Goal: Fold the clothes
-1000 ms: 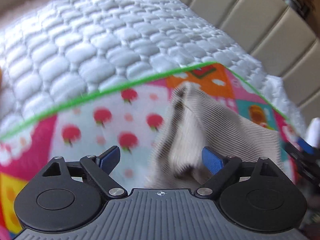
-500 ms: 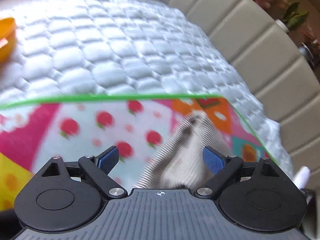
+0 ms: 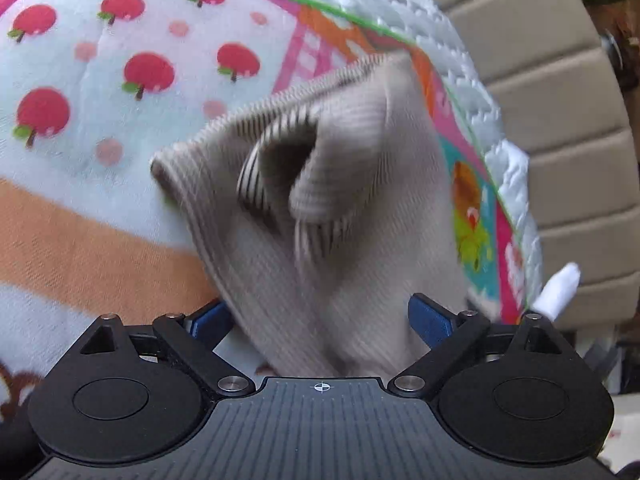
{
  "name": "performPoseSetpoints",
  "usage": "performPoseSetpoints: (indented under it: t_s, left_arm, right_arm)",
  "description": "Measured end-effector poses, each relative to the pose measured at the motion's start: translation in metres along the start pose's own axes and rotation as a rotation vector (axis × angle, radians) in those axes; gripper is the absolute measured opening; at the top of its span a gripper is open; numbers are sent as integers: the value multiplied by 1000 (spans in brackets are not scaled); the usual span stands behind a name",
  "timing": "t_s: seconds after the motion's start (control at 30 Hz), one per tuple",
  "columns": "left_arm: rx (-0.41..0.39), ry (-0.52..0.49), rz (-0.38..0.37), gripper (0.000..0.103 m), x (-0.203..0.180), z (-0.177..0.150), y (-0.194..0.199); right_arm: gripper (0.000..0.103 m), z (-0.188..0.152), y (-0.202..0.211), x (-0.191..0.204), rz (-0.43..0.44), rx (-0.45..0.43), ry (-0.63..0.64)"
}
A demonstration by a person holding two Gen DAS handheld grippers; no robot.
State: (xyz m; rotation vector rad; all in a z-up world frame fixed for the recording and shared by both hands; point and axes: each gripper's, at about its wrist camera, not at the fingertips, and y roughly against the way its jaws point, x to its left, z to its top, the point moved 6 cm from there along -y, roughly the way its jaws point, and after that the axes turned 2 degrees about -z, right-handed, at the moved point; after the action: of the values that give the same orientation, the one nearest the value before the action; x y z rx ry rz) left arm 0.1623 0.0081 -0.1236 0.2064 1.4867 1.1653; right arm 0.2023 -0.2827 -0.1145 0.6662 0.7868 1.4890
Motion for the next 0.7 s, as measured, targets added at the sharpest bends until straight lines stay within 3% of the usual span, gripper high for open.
performPoseSetpoints:
  t_s: [0.1,0.27,0.43,0.57,0.7]
  left_arm:
    - [-53,-78,46,87,-8,27,-6]
    - [-116,-221,85,82,-33,72,-25]
    - [-243,-419,165,83,-67,125,-45]
    - [-279,-499,221,87,-73,131,-42]
    - [-275,-560,273,89,-67,117,-34]
  right_arm:
    - [103,-1,0,2,-5,-5,4]
    - [103,-2,-1,10,16,14,-27]
    - [103,-14,10,46,155,46,-41]
    - [103,-21,13,76,224,29,48]
    - [103,-19,8,74,254,36,23]
